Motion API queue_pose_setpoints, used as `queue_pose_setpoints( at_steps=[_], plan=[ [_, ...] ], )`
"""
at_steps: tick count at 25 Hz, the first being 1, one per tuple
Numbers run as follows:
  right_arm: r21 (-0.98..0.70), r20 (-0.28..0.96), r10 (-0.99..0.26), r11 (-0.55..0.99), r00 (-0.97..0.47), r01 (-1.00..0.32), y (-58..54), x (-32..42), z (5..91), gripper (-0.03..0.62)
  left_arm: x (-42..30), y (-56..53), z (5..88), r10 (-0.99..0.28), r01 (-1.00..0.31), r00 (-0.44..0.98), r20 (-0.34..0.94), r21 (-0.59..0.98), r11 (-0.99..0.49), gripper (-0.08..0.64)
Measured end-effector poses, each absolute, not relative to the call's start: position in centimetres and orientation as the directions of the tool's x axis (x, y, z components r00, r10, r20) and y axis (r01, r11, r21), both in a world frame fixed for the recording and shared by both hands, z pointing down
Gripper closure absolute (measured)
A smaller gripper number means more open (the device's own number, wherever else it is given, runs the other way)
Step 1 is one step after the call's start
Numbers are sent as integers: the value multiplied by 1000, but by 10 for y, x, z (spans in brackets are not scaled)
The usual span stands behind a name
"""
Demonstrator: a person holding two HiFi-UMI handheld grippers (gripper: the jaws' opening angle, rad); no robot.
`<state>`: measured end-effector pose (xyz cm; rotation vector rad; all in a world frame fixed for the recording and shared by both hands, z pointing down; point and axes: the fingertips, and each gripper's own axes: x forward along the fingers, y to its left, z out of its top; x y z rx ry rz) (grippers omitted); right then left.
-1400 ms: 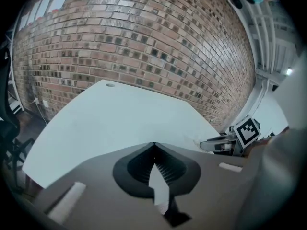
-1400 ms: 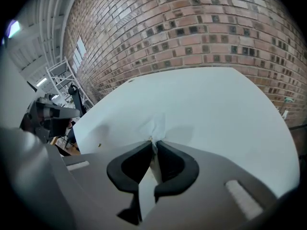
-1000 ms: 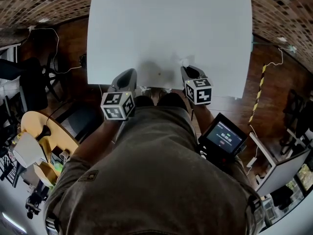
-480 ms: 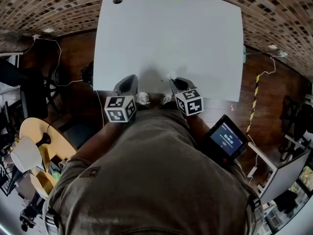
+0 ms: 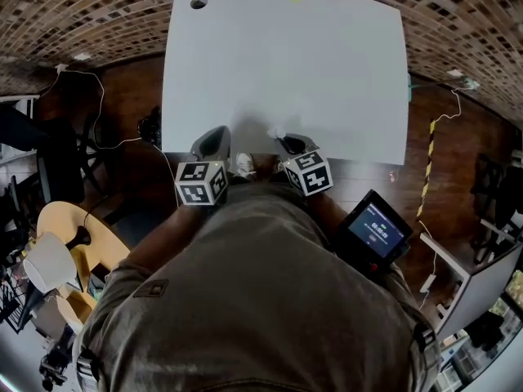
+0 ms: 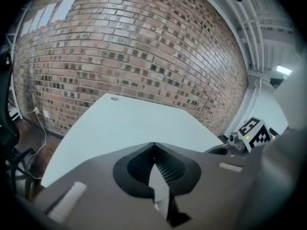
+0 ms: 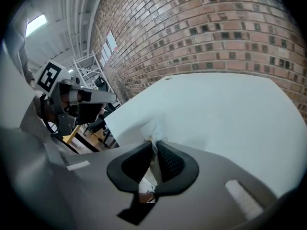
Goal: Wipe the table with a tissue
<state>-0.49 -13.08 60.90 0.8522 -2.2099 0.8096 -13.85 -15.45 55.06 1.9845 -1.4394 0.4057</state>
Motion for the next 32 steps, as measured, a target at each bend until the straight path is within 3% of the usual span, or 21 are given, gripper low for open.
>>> queue_pose_setpoints(
  at_steps=[9,32],
  plan=[
    [-338,746,-257,649,-614,-682,-112,-57,635,551,-176,-127,562,-689,-945,311,655,292,-149,558],
    [-297,759,-413,468,-503,-832,-158,55,630,549,-118,-153,562,-645,-922,386,660,300,-245,558]
  ],
)
